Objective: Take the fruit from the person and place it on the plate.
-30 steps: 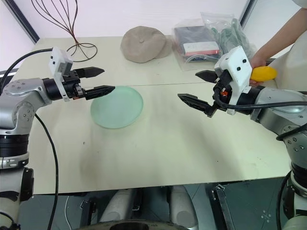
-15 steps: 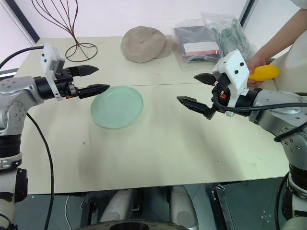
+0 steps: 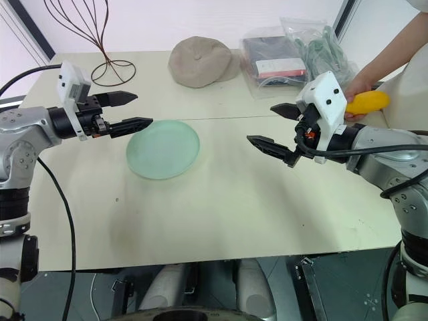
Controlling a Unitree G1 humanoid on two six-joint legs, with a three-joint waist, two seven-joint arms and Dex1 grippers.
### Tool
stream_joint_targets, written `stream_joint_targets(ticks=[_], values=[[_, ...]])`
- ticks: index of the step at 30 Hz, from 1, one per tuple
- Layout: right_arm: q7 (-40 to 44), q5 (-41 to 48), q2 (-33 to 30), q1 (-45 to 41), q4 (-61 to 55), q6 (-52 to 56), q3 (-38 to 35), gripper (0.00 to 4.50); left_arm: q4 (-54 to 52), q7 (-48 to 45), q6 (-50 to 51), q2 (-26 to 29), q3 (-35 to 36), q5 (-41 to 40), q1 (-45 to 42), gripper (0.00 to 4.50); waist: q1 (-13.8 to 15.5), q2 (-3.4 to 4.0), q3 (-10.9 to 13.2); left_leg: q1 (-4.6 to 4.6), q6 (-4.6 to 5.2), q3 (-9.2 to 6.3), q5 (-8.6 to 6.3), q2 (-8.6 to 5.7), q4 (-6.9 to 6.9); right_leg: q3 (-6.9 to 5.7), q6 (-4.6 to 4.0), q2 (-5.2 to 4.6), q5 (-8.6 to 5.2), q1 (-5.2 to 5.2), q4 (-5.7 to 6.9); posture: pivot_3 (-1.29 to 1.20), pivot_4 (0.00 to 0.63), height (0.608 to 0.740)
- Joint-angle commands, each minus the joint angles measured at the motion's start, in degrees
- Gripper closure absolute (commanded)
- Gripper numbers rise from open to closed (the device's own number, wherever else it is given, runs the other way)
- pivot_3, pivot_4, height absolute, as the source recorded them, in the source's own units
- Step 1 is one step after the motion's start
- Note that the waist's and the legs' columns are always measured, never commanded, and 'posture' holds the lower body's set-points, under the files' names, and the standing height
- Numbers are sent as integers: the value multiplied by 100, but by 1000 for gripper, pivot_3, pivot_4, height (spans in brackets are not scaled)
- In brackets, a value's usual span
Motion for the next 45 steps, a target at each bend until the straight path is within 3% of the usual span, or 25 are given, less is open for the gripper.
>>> stream_joint_targets(ticks=[1,20,34,45], values=[[3,-35,18,-35,-107,-108,-141,42,-225,20,-21,51,104,-84,-25,0,0,0,0,0,0,0,0,0,0,0,0,0,0,0,0,0,150,740],[-126,10,81,-209,-103,-79,-123,42,-137,115,-88,-96,112,-72,-92,0,0,0,0,0,0,0,0,0,0,0,0,0,0,0,0,0,150,740],[-87,-36,111,-325,-66,-83,-45,42,-112,1647,372,-1075,588,-476,-470,0,6,0,0,0,0,0,0,-1,2,0,3,0,2,0,4,0,150,740],[-146,-3,96,-313,-125,-42,-83,42,22,1963,145,-1321,563,-391,-596,0,7,0,0,0,-1,0,0,-1,2,0,3,1,2,0,5,0,150,740]])
